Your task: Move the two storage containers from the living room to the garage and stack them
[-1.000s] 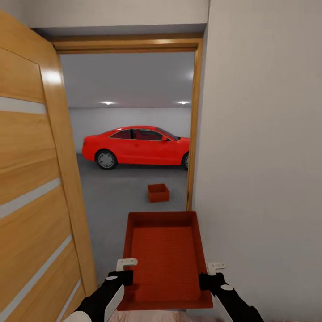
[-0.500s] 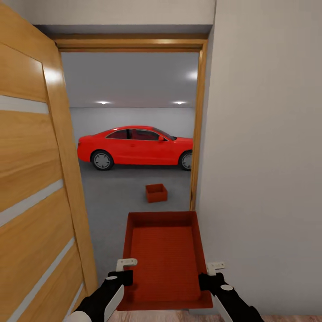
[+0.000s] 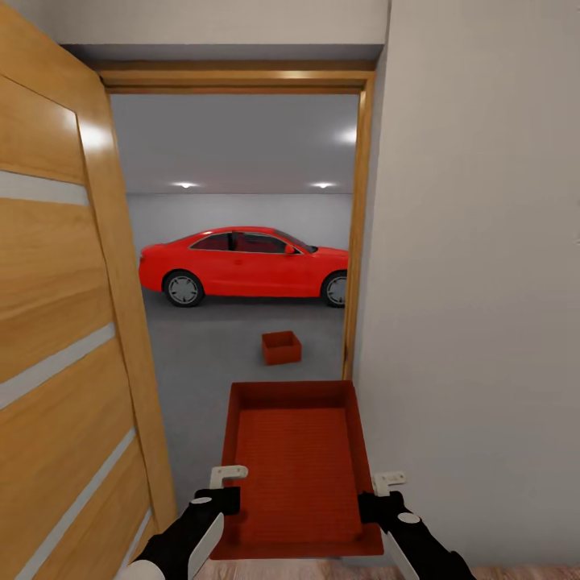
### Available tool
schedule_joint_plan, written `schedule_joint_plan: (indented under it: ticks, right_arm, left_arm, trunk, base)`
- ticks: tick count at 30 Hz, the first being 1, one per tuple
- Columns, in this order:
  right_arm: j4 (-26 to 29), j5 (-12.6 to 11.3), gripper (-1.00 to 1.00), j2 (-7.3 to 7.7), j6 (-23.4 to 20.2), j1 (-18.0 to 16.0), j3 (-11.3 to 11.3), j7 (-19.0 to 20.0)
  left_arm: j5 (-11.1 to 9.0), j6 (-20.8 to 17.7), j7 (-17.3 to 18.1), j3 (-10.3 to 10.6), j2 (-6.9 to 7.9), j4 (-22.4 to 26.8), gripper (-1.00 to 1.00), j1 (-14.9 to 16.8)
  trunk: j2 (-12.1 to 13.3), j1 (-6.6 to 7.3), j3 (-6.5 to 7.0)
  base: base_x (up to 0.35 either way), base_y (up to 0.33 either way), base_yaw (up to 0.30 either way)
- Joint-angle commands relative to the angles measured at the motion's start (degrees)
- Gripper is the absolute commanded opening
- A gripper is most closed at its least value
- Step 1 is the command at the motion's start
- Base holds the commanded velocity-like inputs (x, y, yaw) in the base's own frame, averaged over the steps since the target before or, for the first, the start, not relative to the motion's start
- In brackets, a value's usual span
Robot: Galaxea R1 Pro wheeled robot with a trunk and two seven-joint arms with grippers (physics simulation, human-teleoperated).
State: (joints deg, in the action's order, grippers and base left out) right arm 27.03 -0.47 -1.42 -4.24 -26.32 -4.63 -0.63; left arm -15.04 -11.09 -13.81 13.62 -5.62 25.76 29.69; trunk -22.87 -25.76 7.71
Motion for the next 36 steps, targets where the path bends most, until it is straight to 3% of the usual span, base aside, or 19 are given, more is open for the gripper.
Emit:
schedule_joint_plan:
  ticks: [1,23,36]
  right_arm:
    - [0.9,-3.2,-1.0,-2.64,-0.3,-0.1,0.5,-0.1]
    - [0.9,-3.2,-1.0,-2.63,-0.3,-0.1,0.5,-0.1]
    - [0.9,-3.2,-1.0,-2.64,-0.3,-0.1,0.5,-0.1]
  left_arm:
    - [-1.2,-0.2,-0.6,5.2,-3.43,0.1,-1.0,-0.1]
    - [-1.2,-0.2,-0.7,5.2,-3.43,0.1,-1.0,-0.1]
    - [-1.2,-0.1,-0.7,5.1,-3.43,0.1,-1.0,-0.1]
  trunk:
    - [-0.1,-0.02,-0.03]
    - [-0.1,-0.02,-0.03]
    - [-0.1,-0.02,-0.03]
  base:
    - [0.0,0.0,-0.164]
    - [0.001,0.062,-0.045]
    - [0.218,0.16,0.0]
